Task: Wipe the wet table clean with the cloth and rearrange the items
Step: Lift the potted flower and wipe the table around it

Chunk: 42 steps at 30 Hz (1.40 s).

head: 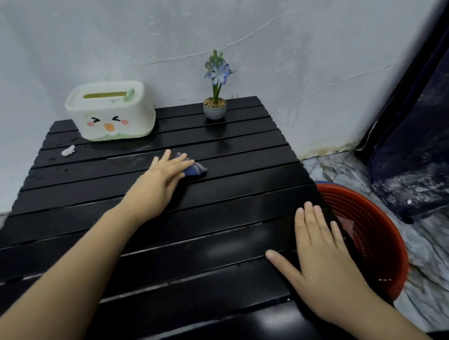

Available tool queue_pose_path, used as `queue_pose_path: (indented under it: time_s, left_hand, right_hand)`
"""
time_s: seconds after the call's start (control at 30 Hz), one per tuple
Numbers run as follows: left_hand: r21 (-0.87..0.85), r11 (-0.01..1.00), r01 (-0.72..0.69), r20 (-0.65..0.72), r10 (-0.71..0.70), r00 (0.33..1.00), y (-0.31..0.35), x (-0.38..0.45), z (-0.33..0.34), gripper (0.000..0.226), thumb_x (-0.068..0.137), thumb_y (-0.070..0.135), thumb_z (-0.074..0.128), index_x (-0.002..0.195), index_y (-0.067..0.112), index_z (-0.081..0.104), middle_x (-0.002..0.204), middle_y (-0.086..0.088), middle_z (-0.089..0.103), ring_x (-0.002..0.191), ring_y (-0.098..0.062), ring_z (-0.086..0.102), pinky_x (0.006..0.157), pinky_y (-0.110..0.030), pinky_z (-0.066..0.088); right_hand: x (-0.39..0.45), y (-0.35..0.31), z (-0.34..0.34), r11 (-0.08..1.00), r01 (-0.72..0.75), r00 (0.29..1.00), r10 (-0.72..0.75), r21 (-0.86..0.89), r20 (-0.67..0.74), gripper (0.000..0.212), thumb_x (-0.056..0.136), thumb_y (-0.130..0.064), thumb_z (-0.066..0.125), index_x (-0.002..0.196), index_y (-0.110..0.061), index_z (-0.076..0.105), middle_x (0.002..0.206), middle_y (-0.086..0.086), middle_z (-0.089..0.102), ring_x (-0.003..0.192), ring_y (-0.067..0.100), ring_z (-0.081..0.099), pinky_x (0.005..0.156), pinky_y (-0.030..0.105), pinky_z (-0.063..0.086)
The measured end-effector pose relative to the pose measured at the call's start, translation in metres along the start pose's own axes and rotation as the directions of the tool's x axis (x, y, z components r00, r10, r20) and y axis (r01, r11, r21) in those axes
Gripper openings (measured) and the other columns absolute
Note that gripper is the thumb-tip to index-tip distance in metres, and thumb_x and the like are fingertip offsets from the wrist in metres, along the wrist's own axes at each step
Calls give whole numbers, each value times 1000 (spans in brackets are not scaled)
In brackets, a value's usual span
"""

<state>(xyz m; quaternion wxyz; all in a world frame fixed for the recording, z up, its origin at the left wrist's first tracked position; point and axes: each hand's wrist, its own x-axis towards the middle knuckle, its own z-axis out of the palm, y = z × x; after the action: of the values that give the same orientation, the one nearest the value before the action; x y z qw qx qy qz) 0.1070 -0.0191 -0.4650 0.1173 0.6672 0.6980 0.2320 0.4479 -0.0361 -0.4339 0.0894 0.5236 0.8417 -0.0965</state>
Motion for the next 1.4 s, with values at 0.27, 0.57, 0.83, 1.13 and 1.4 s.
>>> queue_pose_path:
  time_s: [0.27,0.57,0.83,1.13,1.4]
  left_hand:
    - [115,824,555,-282,-509,813,-106,-137,-82,37,98,12,51,133,19,57,138,-18,56,128,-48,48,105,-58,40]
    - [-29,985,168,-283,-170,944,116,-104,4,46,96,5,42,141,13,49,143,-17,49,133,-40,42,110,-52,30]
    - [-18,996,93,-94,-94,991,83,-163,15,45,101,10,46,146,16,44,156,-4,36,149,-31,18,119,-35,2]
    - [-9,787,616,-343,-581,738,-23,-273,-62,41,99,6,48,139,12,52,150,-13,43,141,-42,32,116,-47,23]
    - [-267,865,425,-429,-502,751,80,-261,-26,42,97,3,50,139,7,53,147,-11,47,142,-28,34,120,-42,21]
  right_hand:
    - [1,-10,0,999,8,999,-7,48,-31,107,83,-83,0,157,-7,-10,166,13,-16,152,23,-20,125,45,-5]
    - [-9,-31,1,955,285,958,-286,86,1,115,78,-88,22,158,-12,-10,165,3,-20,150,13,-24,123,38,-11]
    - [-8,-28,-3,954,284,956,-289,99,39,112,81,-85,29,159,-13,-9,166,3,-19,151,12,-22,123,36,-9]
    - [-9,-31,-1,954,275,958,-282,121,43,114,80,-85,30,158,-11,-9,166,6,-19,151,15,-21,123,39,-9]
    - [-45,-76,12,777,614,787,-617,136,-29,108,84,-84,30,159,-15,-5,164,-2,-18,150,8,-22,125,35,-7]
